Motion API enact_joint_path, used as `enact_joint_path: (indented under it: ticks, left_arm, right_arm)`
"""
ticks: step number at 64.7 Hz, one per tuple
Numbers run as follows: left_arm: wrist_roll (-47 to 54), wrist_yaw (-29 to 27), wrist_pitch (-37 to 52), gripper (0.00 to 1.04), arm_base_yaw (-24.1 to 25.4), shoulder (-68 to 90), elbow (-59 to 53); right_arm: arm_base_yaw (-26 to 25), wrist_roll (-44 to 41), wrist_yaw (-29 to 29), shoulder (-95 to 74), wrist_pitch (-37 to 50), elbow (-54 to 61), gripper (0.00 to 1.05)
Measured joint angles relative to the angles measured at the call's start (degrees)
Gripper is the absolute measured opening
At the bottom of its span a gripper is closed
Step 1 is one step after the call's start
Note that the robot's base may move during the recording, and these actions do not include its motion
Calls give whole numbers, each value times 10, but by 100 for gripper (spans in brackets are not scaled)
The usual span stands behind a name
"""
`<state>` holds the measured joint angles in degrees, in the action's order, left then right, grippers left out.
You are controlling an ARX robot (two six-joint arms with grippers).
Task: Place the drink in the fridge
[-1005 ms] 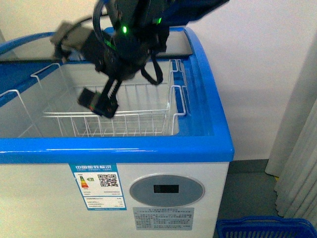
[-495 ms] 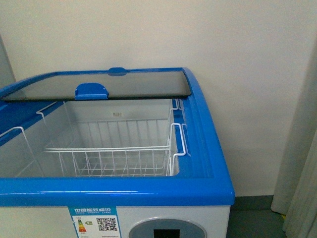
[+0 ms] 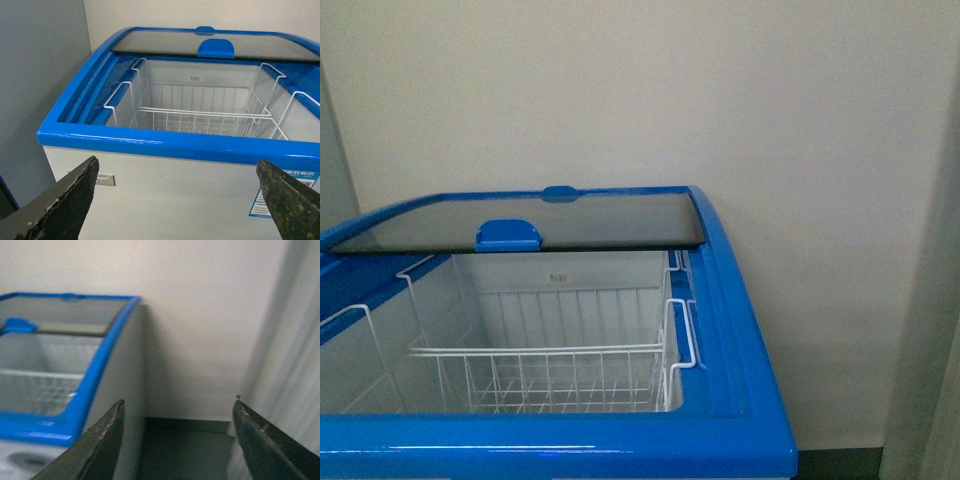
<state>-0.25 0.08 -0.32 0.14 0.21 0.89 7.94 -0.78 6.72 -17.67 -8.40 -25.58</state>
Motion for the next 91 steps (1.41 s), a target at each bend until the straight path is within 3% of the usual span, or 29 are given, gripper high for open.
enact_joint_path:
  ticks: [3, 9, 27, 91]
  left_arm:
    - [0, 0, 0, 97, 0, 0, 0]
    - [0, -1, 0, 97, 0, 0, 0]
    - [0, 0, 0, 97, 0, 0, 0]
    - [0, 0, 0, 97, 0, 0, 0]
  right_arm:
    - [-32, 0, -47, 11, 8, 21, 58]
    - [-71, 0, -60, 33, 23, 53, 44]
    - [-77, 0, -66, 77, 51, 129, 2]
    - [-78, 2, -67, 161, 81, 236, 3]
